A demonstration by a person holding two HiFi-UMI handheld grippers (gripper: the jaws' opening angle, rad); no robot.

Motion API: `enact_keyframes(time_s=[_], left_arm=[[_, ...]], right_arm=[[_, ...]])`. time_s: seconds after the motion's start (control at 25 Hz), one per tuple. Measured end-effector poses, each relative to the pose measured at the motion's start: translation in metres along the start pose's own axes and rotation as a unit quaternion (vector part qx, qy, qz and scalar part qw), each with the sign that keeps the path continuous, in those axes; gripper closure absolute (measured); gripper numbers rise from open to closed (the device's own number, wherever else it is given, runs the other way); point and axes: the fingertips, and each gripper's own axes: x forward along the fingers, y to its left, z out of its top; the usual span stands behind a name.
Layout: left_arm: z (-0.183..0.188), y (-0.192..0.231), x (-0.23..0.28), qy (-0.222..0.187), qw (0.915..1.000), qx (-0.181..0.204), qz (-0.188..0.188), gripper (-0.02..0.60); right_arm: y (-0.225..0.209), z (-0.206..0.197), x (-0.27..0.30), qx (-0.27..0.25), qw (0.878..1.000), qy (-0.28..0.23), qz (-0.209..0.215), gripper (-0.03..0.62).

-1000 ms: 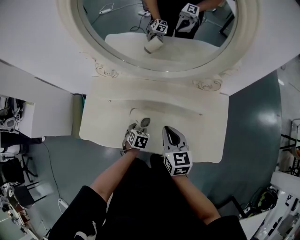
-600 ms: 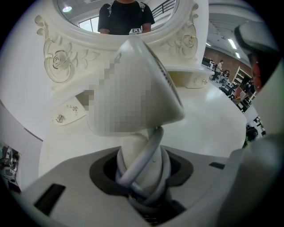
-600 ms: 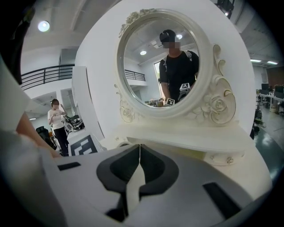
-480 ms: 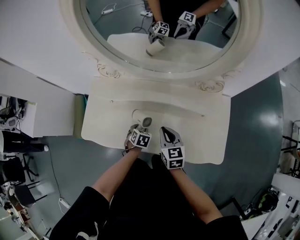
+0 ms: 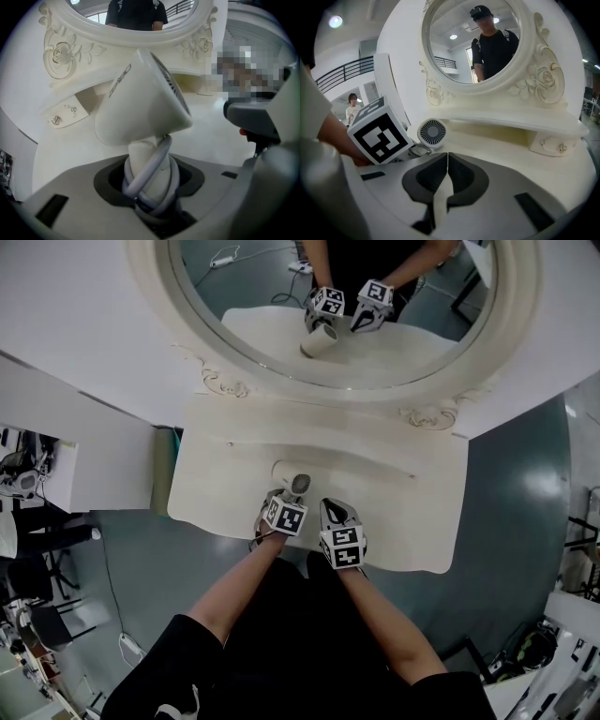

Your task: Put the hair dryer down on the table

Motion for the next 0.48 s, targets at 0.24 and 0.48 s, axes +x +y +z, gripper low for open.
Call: enact_keyframes(time_s=[0.24, 0.48], left_arm=[[0.005, -0.007, 0.0, -0.014, 0.9995, -0.002, -0.029, 0.379], [0.002, -0.018, 0.004, -0.014, 0.9977, -0.003, -0.066, 0.351]], right_arm=[[-0.006, -0.008, 0.009, 0.007, 1.0, 0.022, -0.015, 0.576], [-0.008, -0.007, 0.012, -0.002, 0.999, 0.027, -0.024, 0.576]])
